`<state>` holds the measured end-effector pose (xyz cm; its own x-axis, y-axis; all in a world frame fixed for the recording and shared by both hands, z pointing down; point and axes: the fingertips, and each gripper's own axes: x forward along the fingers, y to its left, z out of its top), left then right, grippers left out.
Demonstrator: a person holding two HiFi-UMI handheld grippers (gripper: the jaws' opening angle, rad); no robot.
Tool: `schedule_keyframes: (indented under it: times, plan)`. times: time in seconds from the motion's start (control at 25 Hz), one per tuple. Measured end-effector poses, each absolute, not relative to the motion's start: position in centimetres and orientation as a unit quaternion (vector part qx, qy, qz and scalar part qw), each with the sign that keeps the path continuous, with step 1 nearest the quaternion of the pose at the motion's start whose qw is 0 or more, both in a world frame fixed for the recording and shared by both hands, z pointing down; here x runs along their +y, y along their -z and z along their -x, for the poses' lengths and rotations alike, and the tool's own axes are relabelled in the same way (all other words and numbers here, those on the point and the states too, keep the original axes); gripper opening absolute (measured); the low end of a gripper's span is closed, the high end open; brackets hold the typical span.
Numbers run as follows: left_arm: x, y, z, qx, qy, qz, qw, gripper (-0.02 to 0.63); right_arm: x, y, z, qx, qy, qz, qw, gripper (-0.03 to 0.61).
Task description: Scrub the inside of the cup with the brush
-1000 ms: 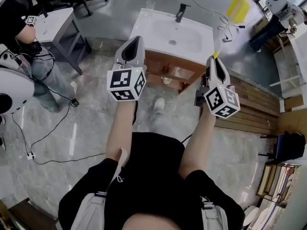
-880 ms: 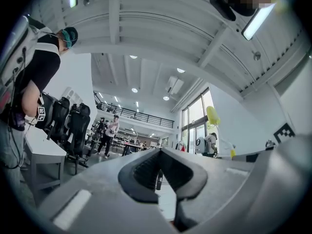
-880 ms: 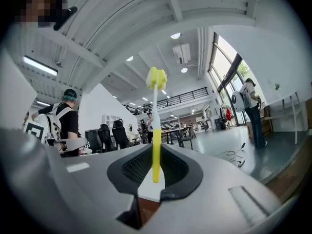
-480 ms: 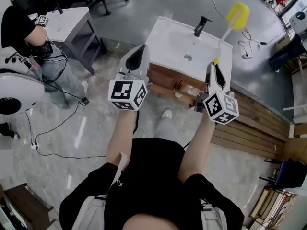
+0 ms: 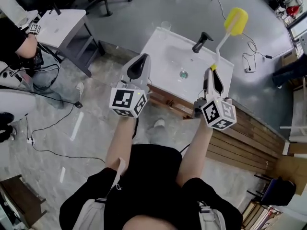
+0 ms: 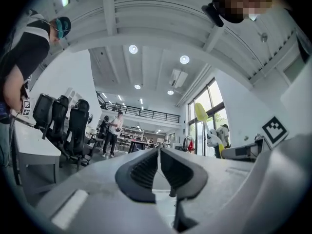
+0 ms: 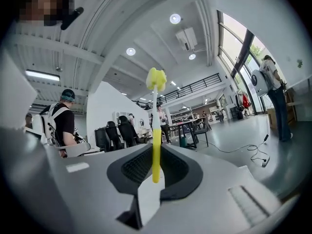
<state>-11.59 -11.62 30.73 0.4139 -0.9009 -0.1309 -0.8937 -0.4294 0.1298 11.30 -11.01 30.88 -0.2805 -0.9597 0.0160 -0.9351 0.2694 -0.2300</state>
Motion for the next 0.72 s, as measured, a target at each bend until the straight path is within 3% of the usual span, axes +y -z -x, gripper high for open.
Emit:
schedule_keyframes:
  times: [0.44,0.72]
  plan:
    - [-18.0,-34.2,7.6,-0.547,0.05,-0.834,0.042,0.02,-17.5,-31.8,-14.5,0.808,0.112,0.576,0.052,0.049]
    - [-19.2,-35.7,5.4,-0.543,0.025,-0.838,0.045,0.068,-18.3,-32.3,-16.7,0.806,0.12,0.578,0.048,0.049]
